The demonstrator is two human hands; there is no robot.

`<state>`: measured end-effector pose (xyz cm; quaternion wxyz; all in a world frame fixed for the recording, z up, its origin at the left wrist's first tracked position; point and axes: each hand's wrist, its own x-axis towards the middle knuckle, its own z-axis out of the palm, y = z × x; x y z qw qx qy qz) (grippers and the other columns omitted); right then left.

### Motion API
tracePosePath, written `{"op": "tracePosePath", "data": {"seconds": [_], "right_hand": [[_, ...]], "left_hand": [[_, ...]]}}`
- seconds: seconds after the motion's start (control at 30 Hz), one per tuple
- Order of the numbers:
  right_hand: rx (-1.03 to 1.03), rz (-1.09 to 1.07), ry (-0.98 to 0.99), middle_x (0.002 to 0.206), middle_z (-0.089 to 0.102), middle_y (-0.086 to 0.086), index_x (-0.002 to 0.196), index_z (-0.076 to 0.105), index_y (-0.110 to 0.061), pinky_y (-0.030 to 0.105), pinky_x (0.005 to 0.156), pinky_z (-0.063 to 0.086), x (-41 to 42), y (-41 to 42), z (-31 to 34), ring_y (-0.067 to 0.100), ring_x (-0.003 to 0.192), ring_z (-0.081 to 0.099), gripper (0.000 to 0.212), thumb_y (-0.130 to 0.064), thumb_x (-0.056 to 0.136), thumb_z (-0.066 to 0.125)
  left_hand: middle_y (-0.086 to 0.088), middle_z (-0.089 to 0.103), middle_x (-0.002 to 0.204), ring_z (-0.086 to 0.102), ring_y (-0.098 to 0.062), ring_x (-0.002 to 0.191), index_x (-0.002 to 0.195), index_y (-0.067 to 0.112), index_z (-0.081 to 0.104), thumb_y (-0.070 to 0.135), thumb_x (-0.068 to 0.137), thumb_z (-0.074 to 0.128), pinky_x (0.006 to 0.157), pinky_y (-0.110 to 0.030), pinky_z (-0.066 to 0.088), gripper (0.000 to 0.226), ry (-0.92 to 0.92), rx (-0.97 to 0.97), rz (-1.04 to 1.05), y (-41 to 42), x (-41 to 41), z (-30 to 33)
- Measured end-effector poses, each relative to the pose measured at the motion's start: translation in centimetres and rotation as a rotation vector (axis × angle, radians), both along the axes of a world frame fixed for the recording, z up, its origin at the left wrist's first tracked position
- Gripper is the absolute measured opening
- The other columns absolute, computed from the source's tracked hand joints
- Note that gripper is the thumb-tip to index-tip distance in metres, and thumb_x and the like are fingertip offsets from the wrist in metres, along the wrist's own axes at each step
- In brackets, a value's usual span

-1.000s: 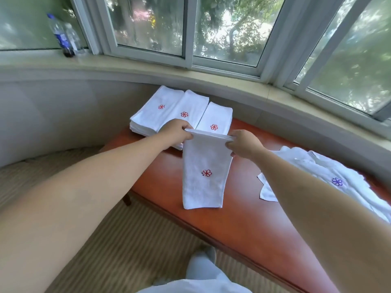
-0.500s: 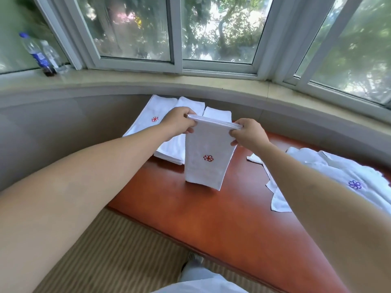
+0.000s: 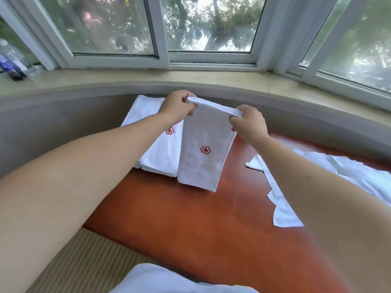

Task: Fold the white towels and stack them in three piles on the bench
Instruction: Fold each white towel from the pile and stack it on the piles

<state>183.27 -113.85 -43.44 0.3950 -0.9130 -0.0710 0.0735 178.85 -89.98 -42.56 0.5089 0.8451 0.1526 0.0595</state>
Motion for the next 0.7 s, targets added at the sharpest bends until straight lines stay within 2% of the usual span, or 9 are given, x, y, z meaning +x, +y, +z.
{"op": "tracePosePath", "data": {"seconds": [0.1,0.23,0.37,0.47,0.57,0.7], "right_hand": [[-0.010,-0.029,-0.046,0.074,0.071,-0.005,0.092,0.065,-0.026,0.026,0.065,0.051,2.3,0.8,-1.4,0.015,0.073,0.067,0.018,-0.025,0.079,0.052],[-0.016,-0.038,-0.047,0.075,0.065,-0.010,0.094,0.063,-0.027,0.022,0.052,0.039,5.1,2.0,-3.8,0.005,0.068,0.060,0.019,-0.021,0.083,0.050],[0.026,-0.069,-0.020,0.071,0.063,-0.013,0.098,0.063,-0.030,0.015,0.044,0.035,8.0,3.2,-6.4,0.001,0.058,0.056,0.022,-0.019,0.085,0.049],[0.012,-0.087,0.010,0.073,0.062,-0.013,0.105,0.065,-0.027,0.021,0.049,0.037,10.8,4.1,-8.6,0.004,0.061,0.057,0.025,-0.017,0.087,0.049],[0.003,-0.111,0.042,0.076,0.062,-0.012,0.111,0.066,-0.023,0.021,0.051,0.037,14.1,5.0,-11.1,0.005,0.064,0.058,0.028,-0.018,0.088,0.050],[-0.042,-0.105,0.095,0.084,0.066,-0.006,0.115,0.066,-0.021,0.025,0.057,0.039,18.2,6.3,-14.8,0.020,0.076,0.064,0.031,-0.018,0.089,0.050]], "left_hand": [[0.009,0.071,0.077,0.072,-0.010,0.068,0.098,0.024,0.073,0.018,0.085,0.070,0.081,-0.036,0.061,0.014,-0.011,-0.005,0.018,0.3,2.7,-1.3],[0.003,0.071,0.081,0.071,-0.011,0.070,0.101,0.019,0.073,0.013,0.087,0.069,0.082,-0.037,0.061,0.016,0.032,-0.018,0.002,1.1,5.9,-3.6],[0.003,0.071,0.089,0.072,-0.010,0.073,0.106,0.016,0.072,0.012,0.090,0.068,0.081,-0.032,0.061,0.017,0.073,-0.049,-0.006,2.2,9.4,-5.8],[0.004,0.070,0.092,0.074,-0.013,0.078,0.107,0.017,0.071,0.011,0.092,0.068,0.082,-0.032,0.061,0.017,0.108,-0.060,-0.030,3.0,12.6,-7.7],[0.006,0.071,0.093,0.075,-0.013,0.080,0.107,0.020,0.070,0.013,0.093,0.067,0.084,-0.032,0.062,0.016,0.149,-0.067,-0.034,3.8,16.1,-10.2],[0.009,0.071,0.096,0.074,-0.006,0.077,0.108,0.024,0.068,0.016,0.095,0.066,0.085,-0.032,0.062,0.015,0.227,-0.056,-0.053,5.3,20.4,-14.4]]}}
